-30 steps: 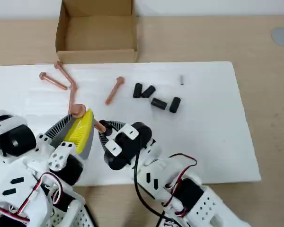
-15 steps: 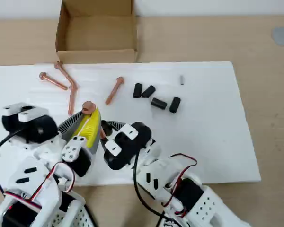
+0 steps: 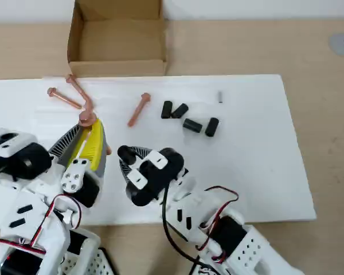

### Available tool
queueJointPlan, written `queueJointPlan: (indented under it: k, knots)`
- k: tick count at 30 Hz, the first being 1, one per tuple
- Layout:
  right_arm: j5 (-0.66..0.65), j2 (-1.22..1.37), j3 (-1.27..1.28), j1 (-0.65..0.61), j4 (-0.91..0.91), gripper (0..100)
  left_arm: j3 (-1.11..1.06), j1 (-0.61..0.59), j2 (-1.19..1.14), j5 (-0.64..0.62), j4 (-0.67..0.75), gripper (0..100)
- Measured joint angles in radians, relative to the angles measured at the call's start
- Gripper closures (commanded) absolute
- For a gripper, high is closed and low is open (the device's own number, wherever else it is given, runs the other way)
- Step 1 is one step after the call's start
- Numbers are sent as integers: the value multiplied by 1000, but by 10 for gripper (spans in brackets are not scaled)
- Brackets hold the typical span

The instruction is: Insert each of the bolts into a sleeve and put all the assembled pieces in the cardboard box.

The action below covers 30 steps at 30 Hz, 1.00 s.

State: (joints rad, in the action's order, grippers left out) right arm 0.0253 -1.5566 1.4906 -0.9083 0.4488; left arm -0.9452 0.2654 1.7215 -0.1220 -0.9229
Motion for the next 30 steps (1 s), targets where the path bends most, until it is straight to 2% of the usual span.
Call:
queueJointPlan:
  k: [11, 30]
  knots:
    - [0, 0, 0, 0, 0, 989, -55, 26, 0, -72, 118, 991]
    - [0, 0, 0, 0, 0, 989, -121, 63, -2, -81, 120, 991]
